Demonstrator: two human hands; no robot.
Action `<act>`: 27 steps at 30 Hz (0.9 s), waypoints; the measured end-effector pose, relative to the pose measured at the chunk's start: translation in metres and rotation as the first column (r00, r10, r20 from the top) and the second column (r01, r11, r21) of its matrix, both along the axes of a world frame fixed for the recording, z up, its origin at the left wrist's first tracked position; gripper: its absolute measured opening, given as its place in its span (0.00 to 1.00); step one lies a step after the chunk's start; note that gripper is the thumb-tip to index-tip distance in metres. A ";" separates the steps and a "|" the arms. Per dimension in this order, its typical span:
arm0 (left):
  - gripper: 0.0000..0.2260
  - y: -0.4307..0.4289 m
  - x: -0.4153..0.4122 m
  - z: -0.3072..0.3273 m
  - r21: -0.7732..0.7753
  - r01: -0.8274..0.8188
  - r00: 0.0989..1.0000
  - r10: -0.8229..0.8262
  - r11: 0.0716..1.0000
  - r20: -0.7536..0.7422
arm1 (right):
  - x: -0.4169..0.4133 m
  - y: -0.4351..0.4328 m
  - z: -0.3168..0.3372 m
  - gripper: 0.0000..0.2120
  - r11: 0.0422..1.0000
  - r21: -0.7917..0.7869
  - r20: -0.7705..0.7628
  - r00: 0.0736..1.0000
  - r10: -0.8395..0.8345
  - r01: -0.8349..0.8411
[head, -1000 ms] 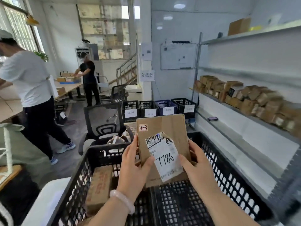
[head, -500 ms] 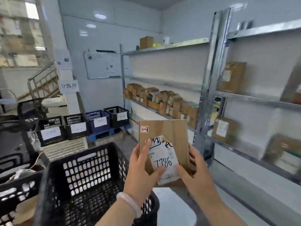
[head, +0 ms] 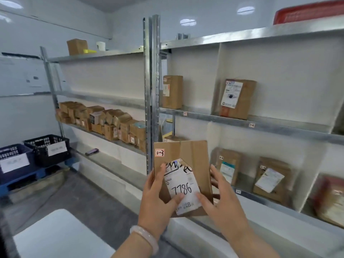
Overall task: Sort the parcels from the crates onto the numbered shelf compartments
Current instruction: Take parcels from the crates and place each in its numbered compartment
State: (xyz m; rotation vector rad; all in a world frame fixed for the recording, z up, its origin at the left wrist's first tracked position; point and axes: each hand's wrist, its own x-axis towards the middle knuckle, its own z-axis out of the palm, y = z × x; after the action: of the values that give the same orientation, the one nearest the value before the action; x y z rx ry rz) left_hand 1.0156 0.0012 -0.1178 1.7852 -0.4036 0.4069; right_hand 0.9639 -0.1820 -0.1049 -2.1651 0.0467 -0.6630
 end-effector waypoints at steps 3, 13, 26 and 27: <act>0.43 -0.035 0.012 -0.002 0.018 0.050 0.999 -0.050 0.999 -0.002 | -0.005 -0.030 0.000 0.38 0.994 -0.085 -0.016 0.998 -0.069 0.067; 0.40 -0.143 0.065 -0.011 0.087 0.281 0.958 -0.285 0.956 0.028 | -0.001 -0.121 -0.011 0.35 0.885 -0.374 0.002 0.955 -0.297 0.276; 0.42 -0.293 0.124 -0.018 0.119 0.644 0.758 -0.651 0.755 0.028 | -0.003 -0.209 -0.015 0.35 0.638 -0.486 0.013 0.735 -0.677 0.597; 0.42 -0.304 0.123 -0.017 0.131 0.664 0.739 -0.673 0.736 0.035 | -0.006 -0.213 -0.016 0.35 0.620 -0.485 0.008 0.712 -0.702 0.617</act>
State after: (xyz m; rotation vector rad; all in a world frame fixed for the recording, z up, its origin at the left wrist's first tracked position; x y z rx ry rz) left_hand 1.1386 -0.3028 -0.1353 1.5944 -1.1067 -0.0673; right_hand 0.9574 -0.3951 -0.1210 -2.6679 0.9347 -0.9546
